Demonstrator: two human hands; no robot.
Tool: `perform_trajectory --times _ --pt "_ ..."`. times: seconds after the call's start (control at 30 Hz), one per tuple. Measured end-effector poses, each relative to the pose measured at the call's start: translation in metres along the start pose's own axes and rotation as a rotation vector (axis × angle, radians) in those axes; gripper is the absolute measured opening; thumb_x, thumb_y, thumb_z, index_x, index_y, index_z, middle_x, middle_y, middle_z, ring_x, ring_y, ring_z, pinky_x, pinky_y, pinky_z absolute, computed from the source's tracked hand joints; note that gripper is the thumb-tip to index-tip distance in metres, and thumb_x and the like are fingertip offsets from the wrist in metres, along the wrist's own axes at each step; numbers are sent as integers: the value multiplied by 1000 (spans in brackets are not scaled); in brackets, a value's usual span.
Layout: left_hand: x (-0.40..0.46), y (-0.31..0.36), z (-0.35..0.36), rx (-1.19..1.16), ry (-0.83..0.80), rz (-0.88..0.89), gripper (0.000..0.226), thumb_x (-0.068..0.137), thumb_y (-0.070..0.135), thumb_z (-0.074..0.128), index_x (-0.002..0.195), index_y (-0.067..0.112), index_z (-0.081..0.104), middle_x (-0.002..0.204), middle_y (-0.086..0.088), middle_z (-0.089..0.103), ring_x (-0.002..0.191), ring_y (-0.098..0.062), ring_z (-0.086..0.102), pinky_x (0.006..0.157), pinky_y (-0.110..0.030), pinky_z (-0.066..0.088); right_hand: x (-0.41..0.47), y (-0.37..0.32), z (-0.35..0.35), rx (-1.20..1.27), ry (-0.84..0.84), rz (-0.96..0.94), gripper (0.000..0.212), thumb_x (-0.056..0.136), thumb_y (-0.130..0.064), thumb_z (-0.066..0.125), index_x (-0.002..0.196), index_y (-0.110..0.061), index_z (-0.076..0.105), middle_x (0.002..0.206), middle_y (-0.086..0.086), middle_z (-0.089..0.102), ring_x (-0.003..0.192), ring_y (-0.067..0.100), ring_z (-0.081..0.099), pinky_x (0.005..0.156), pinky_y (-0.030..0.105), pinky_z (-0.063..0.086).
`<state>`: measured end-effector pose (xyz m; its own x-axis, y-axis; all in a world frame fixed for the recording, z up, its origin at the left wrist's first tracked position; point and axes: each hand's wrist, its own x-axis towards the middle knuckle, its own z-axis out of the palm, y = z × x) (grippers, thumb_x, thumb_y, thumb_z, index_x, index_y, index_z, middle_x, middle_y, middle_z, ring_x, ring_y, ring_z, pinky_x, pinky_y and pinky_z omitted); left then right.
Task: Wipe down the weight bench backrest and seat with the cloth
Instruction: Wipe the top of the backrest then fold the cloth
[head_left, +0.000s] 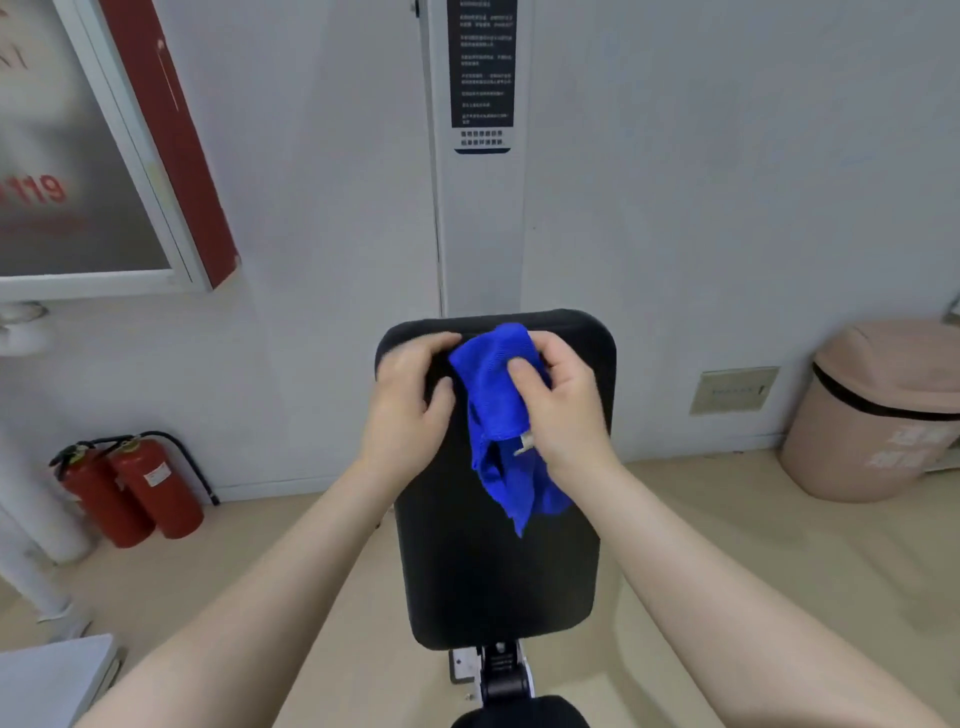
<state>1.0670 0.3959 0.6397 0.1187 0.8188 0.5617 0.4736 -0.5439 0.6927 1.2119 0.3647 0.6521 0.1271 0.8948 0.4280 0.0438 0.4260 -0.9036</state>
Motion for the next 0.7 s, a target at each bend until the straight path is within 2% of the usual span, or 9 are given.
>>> perform_trajectory --times 0.07,0.13,0.2,0.27,0.33,0.4,0.43,0.57,0.7 --pt "23 -18 -16 198 -19 72 43 76 18 53 118 7 51 116 0 57 110 -22 51 98 -32 37 21 5 28 -282 -26 -100 26 92 -7 46 114 -13 59 113 3 64 105 14 57 95 31 46" --pt "41 -36 -24 268 -69 4 60 73 30 57 125 3 44 128 -17 52 120 -36 47 101 -45 38 42 14 54 -557 -49 -212 29 92 -6 46 119 -6 56 118 8 61 110 20 55 100 32 41" --pt "49 -45 -26 257 -85 -79 74 74 24 59 140 2 31 145 -17 39 135 -31 35 109 -37 31 57 26 72 -906 -118 -423 28 89 -13 51 115 -6 58 116 9 63 114 24 54 103 42 39" --pt "53 -52 -27 177 -106 -103 78 74 15 64 142 4 27 142 -12 44 131 -25 41 101 -28 34 68 33 75 -1132 -181 -484 31 89 -23 51 115 -8 59 118 8 65 120 23 52 108 45 32" --pt "53 -59 -28 135 -134 -96 78 69 23 67 138 7 34 126 -3 52 119 -19 49 92 -25 37 78 34 66 -1220 -104 -510 30 87 -27 44 100 -11 65 100 6 71 103 22 62 103 44 35" --pt "53 -62 -27 105 -132 -145 80 72 25 73 140 11 33 126 4 48 117 -12 46 93 -23 34 92 33 43 -1263 41 -486 36 83 -28 34 73 -10 64 72 7 69 73 27 64 89 41 44" --pt "52 -63 -26 115 -122 -157 78 73 23 74 140 13 34 130 3 47 120 -13 46 94 -22 33 98 29 27 -1270 82 -423 39 82 -28 29 67 -10 60 67 9 67 68 31 62 83 39 44" --pt "49 -62 -24 136 -95 -159 69 76 24 72 136 16 39 137 0 47 124 -16 46 92 -21 33 116 28 -63 -1254 138 98 34 92 -21 35 74 -7 61 85 25 64 83 36 59 73 37 38" --pt "45 -62 -19 77 -80 -200 74 80 23 69 143 19 30 144 4 40 131 -14 39 98 -21 31 81 58 -97 -360 269 618 33 87 -12 44 54 -15 37 56 9 42 59 19 38 53 26 33"
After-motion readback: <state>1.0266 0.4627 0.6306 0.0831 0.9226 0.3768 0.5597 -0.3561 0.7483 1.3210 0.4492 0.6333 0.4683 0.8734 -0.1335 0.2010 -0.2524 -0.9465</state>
